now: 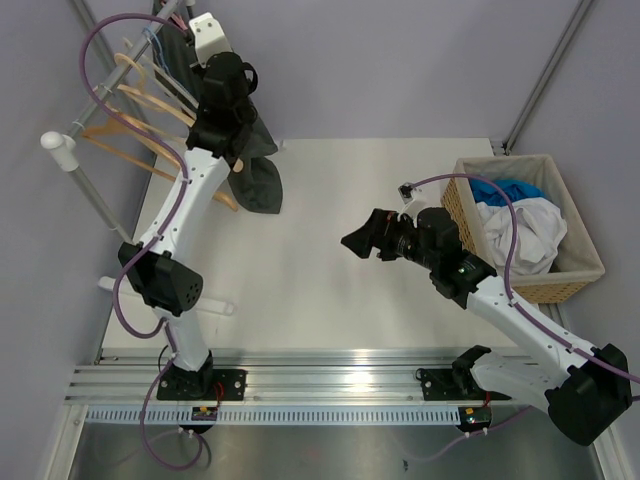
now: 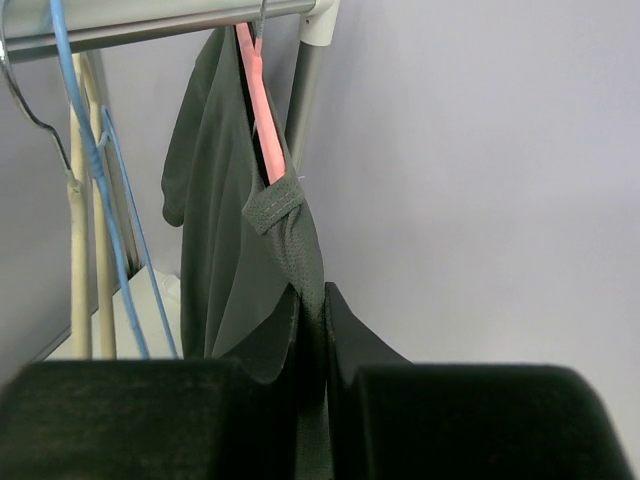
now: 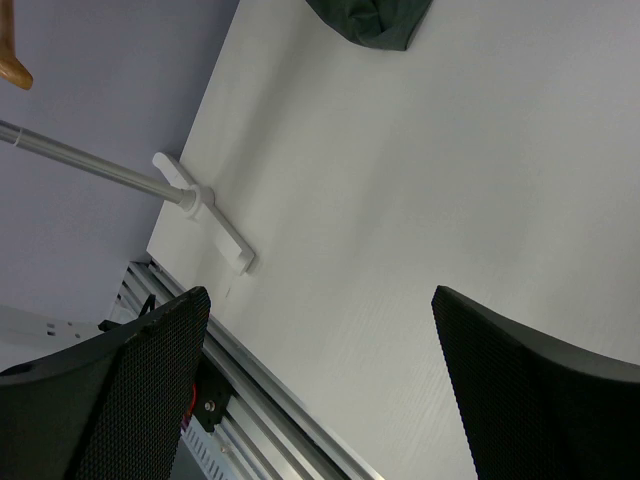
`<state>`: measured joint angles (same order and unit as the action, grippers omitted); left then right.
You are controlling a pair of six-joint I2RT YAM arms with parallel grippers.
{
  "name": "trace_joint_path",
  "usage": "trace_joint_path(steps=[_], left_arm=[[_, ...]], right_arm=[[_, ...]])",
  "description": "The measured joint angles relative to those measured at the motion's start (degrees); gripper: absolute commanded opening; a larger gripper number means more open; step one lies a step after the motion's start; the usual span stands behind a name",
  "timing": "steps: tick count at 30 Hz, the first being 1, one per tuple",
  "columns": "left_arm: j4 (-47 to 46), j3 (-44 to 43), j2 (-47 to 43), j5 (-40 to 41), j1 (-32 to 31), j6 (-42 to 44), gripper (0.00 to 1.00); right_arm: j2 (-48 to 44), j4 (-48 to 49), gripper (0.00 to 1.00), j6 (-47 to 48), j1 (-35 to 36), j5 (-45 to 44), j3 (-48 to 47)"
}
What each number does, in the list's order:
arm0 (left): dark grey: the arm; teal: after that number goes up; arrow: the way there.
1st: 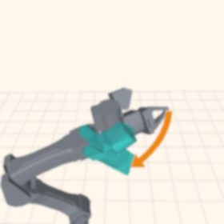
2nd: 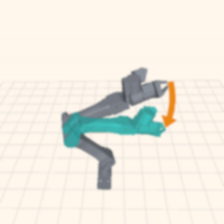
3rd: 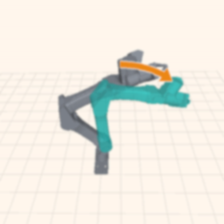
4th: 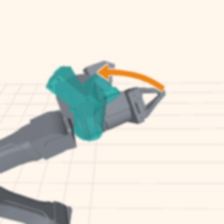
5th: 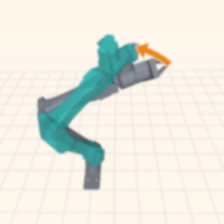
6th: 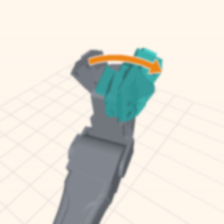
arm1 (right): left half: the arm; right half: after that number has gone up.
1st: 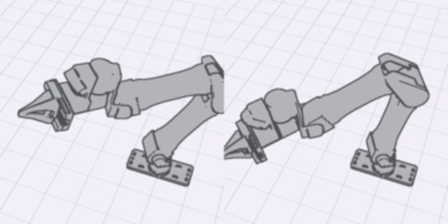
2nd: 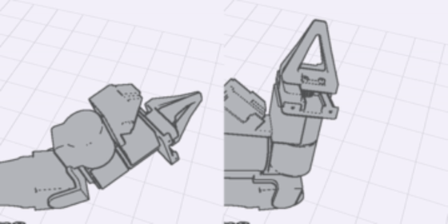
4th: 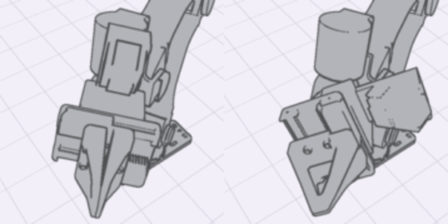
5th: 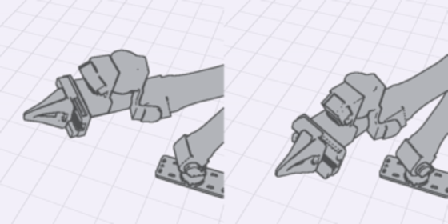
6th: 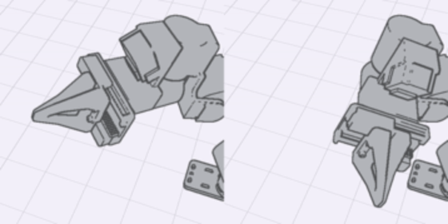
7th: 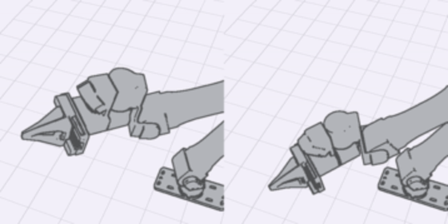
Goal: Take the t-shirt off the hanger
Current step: Pick up the hanger from the clothesline.
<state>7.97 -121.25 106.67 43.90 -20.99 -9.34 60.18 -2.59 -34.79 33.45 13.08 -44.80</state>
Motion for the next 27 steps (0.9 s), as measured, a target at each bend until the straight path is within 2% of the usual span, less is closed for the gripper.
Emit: trace_joint_path(steps=[11, 22, 27], left_arm=[[0.5, 2.8, -5.3, -1.5, -1.5, -0.7, 0.0], [1.9, 2.8, -6.4, -3.4, -2.2, -0.9, 0.0], [2.8, 8.3, -11.5, -6.1, -2.6, -4.3, 0.0]], right_arm=[[1.0, -0.2, 1.0, 0.0, 0.0, 0.1, -0.5], [0.6, -0.3, 1.0, 0.0, 0.0, 0.1, -0.5], [0.6, -0.3, 0.99, 0.0, 0.0, 0.1, -0.5]])
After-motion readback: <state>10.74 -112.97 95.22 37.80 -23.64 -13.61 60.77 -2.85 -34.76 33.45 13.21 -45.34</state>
